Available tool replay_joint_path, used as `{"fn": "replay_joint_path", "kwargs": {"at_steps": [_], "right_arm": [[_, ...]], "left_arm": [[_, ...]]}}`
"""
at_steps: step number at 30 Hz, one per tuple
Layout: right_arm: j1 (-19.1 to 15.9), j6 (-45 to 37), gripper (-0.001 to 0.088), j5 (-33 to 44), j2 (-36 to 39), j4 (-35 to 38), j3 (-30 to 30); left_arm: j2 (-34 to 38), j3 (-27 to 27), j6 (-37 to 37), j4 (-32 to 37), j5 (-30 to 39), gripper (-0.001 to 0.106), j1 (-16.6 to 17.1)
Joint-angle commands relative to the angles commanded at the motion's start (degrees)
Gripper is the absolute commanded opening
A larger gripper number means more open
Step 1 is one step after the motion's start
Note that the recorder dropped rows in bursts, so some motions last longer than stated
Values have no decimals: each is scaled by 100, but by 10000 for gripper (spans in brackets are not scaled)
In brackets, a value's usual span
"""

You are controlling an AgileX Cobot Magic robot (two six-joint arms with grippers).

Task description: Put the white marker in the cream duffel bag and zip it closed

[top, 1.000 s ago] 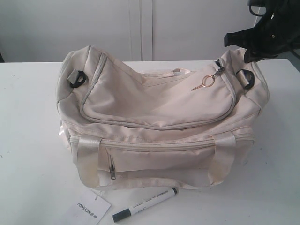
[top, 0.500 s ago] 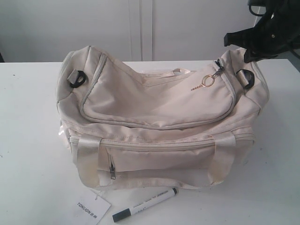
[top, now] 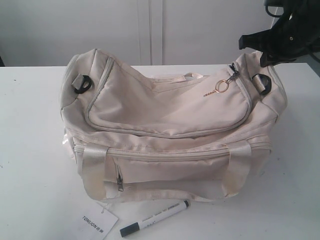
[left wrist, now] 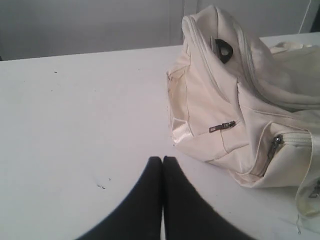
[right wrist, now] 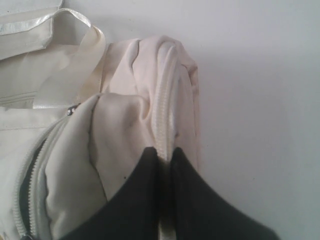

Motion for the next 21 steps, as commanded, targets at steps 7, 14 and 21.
{"fn": "replay_joint_path", "kwargs": {"at_steps": [7,14,21], "right_arm": [[0,0,0,0,0,0,0],[0,0,0,0,0,0,0],[0,0,0,0,0,0,0]], "left_arm": [[941,-473,232,-9,119,0,0],[1665,-808,413,-237,119,0,0],[2482,-1269,1923,-1544,120,0,0]]}}
